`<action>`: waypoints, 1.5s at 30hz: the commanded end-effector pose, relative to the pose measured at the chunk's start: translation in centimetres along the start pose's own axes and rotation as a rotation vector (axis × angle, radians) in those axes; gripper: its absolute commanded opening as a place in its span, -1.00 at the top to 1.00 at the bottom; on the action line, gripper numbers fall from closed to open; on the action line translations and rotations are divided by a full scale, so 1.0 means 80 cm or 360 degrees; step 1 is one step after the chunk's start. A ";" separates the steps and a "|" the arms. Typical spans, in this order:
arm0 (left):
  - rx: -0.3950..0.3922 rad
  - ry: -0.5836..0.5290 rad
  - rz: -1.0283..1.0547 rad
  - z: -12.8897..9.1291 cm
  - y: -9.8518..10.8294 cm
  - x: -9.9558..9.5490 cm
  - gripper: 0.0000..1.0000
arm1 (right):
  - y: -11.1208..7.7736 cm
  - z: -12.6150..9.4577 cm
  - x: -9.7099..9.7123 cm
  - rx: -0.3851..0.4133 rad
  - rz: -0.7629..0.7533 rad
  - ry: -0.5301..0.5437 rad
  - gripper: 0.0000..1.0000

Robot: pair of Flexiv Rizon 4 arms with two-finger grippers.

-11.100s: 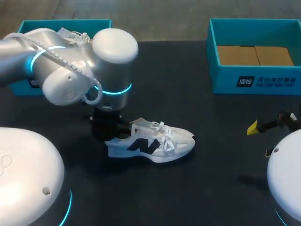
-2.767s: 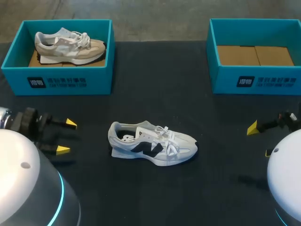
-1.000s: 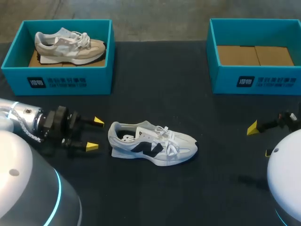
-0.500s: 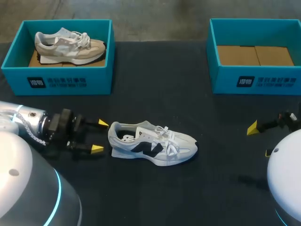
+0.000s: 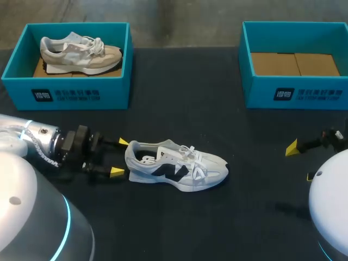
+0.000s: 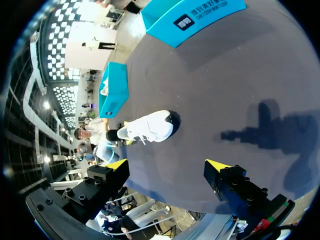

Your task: Take the shoe out of the shoebox, open the shoe tongue, remove and reinsert the insole, then place the shoe into the shoebox

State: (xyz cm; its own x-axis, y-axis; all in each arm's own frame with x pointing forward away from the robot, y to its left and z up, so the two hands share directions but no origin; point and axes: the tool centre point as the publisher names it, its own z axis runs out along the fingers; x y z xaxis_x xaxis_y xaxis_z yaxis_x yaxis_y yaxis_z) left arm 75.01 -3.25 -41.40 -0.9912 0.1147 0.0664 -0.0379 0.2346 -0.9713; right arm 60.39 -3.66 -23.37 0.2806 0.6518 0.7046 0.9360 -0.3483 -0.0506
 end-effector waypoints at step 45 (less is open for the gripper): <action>0.0032 0.0060 -0.0026 0.062 0.002 0.009 -1.00 | -0.014 -0.009 0.000 -0.0026 0.0002 -0.0002 -1.00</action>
State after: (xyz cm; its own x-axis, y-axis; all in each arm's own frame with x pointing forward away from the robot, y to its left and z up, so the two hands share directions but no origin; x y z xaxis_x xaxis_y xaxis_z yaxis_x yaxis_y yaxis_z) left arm 73.73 -7.47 -42.33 -0.9845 0.1499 0.0907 -0.0565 0.2183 -0.9742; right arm 60.39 -3.66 -23.37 0.2806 0.6518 0.7046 0.9360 -0.3483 -0.0506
